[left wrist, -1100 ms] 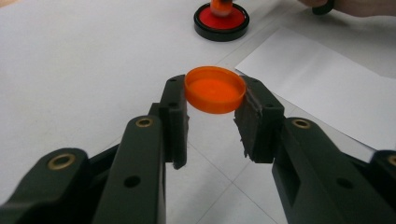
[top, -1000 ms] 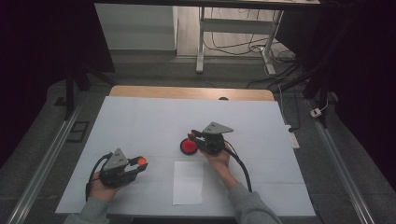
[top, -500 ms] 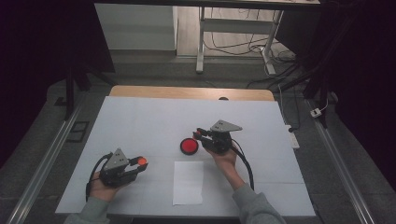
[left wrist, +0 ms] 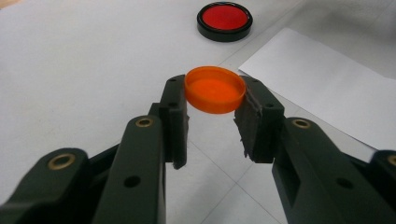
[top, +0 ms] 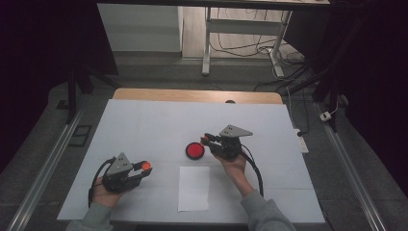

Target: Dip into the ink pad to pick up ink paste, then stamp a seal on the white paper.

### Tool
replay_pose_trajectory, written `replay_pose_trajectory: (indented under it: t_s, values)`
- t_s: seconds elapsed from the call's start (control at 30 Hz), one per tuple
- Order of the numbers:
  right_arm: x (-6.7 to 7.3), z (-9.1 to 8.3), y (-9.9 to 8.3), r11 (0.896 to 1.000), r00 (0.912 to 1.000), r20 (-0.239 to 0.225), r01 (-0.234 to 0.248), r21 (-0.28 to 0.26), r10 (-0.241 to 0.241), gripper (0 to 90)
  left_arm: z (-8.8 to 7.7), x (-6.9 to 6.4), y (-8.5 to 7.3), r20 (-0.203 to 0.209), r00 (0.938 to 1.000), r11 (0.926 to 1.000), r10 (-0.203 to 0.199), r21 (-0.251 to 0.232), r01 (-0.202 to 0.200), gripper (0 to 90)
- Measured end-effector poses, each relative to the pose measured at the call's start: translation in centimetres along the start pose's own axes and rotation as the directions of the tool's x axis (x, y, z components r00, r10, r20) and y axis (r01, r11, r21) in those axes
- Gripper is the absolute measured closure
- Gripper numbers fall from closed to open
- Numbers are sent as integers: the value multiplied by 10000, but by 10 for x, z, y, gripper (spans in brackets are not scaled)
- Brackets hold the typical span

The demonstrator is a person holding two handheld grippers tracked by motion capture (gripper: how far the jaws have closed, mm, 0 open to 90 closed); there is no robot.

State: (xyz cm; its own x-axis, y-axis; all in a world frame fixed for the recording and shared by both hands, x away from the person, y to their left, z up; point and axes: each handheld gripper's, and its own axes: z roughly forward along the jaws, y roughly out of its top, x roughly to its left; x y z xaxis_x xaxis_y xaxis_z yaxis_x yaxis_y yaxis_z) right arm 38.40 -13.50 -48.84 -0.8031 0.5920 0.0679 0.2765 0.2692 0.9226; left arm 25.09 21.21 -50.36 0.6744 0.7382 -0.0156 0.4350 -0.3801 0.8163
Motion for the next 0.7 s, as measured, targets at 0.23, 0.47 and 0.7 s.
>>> replay_pose_trajectory:
  t_s: [0.23, 0.47, 0.7]
  values:
    - [4, -4, -1, 10000, 9999, -98, 63, 3, -63, 724, 0, -1, 1, 13, 10000, 10000, 58, -8, -58, 647]
    - [7, -10, -2, 9997, 9995, -218, 224, 96, -222, 724, 0, 0, 1, 27, 10000, 10000, 54, -17, -54, 647]
    - [10, -16, -4, 9998, 9993, -321, 182, 105, -179, 724, 1, 0, 1, 49, 10000, 10000, 78, -10, -78, 647]
